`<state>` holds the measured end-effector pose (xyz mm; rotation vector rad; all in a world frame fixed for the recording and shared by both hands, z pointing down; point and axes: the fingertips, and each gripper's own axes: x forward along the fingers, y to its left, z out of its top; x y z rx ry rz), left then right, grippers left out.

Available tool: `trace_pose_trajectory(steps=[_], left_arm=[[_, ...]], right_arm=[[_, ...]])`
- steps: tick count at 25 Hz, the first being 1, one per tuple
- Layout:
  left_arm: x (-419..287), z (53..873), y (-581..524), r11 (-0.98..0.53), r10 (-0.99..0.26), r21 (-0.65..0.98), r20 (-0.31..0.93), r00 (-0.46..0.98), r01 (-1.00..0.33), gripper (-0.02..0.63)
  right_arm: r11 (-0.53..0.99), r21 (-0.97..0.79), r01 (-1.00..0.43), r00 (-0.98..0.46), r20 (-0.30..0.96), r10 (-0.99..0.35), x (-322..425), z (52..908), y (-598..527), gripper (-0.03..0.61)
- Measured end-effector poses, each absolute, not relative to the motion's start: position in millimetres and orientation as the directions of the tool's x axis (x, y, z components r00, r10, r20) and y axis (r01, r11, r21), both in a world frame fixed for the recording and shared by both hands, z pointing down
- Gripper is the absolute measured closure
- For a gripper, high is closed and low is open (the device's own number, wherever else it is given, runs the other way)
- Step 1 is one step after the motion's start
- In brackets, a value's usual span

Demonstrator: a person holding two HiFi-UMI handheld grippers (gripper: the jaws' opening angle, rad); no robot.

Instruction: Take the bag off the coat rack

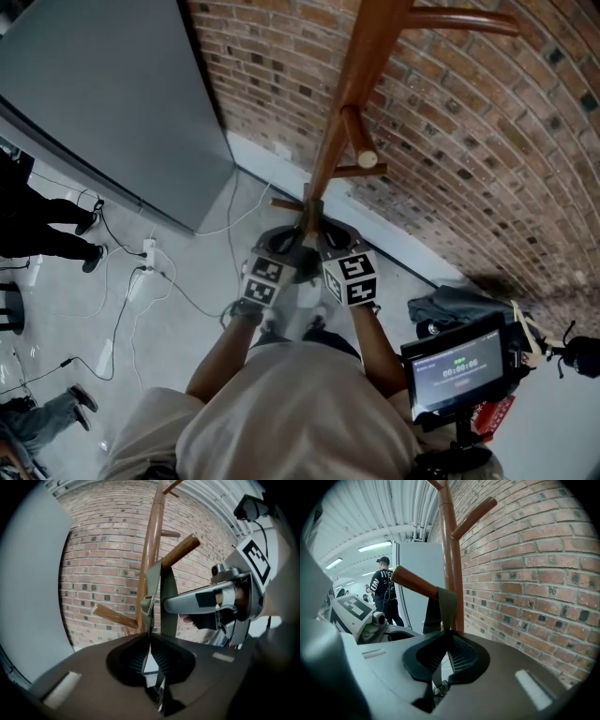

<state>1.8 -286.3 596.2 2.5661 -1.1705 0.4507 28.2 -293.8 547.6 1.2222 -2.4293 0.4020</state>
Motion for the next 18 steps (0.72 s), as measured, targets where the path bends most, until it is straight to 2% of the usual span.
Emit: trace_pose_trajectory(steps=[7, 18], left_arm=[[-1.0, 594.2, -280.3, -0.609, -0.670, 0.186, 0.401, 0.625, -0.771, 0.597], [-10.4, 592.6, -271.3, -0.575, -0.682, 0.252, 0.377, 0.626, -0.778, 0.598]], right_arm=[[0.550, -0.153, -0.821, -0.552, 0.458, -0.697, 34.1, 540.3, -290.5, 0.569], [0.551, -0.179, -0.815, -0.569, 0.424, -0.704, 39.5, 526.8, -282.2, 0.569]])
